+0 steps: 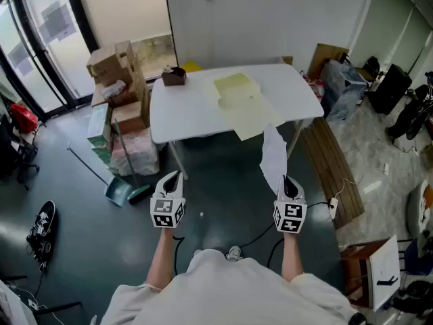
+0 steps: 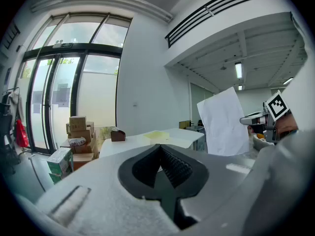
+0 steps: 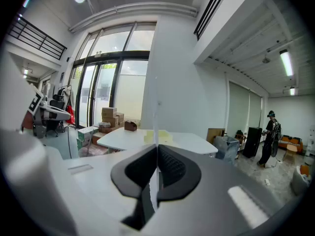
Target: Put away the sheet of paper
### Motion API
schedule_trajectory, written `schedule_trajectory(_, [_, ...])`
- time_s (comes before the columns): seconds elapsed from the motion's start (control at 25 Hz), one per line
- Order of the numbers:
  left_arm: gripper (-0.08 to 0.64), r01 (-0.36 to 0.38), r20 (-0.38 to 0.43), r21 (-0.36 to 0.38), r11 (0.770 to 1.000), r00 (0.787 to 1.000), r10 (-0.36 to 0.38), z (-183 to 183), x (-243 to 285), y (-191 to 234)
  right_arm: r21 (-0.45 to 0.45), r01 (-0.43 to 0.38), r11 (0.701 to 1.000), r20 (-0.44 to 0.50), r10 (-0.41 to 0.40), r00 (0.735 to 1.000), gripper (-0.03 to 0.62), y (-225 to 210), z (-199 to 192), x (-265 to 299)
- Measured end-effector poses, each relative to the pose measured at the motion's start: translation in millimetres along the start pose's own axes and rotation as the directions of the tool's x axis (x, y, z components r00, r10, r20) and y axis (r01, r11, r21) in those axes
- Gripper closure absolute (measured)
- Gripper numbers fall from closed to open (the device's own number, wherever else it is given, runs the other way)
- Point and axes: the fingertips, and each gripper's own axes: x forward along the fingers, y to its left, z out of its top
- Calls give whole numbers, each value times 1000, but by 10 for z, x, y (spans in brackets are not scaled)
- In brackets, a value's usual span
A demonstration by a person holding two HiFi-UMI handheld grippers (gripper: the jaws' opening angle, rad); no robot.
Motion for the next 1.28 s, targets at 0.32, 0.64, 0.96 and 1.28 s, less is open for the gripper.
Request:
schedule_trajectory(0.32, [555, -5, -5, 1, 1000, 1000, 5, 4, 78, -88, 5, -7, 1000, -4, 7, 1000, 591, -88, -70, 50])
schedule_trajectory(0.64, [555, -18, -10, -3, 1000, 1000, 18, 4, 209, -358, -5, -38, 999, 9, 38, 999, 591, -295, -103, 109])
schedule_trajectory(0.96, [555, -28, -16, -9, 1000, 999, 28, -4, 344, -580, -19, -78, 997, 0, 78, 997, 591, -427, -179, 240])
schedule_trajectory(1.28, [555, -25, -28, -3, 1000, 999, 25, -45, 477, -592, -10, -99, 995, 3, 99, 995, 591, -443, -194, 398])
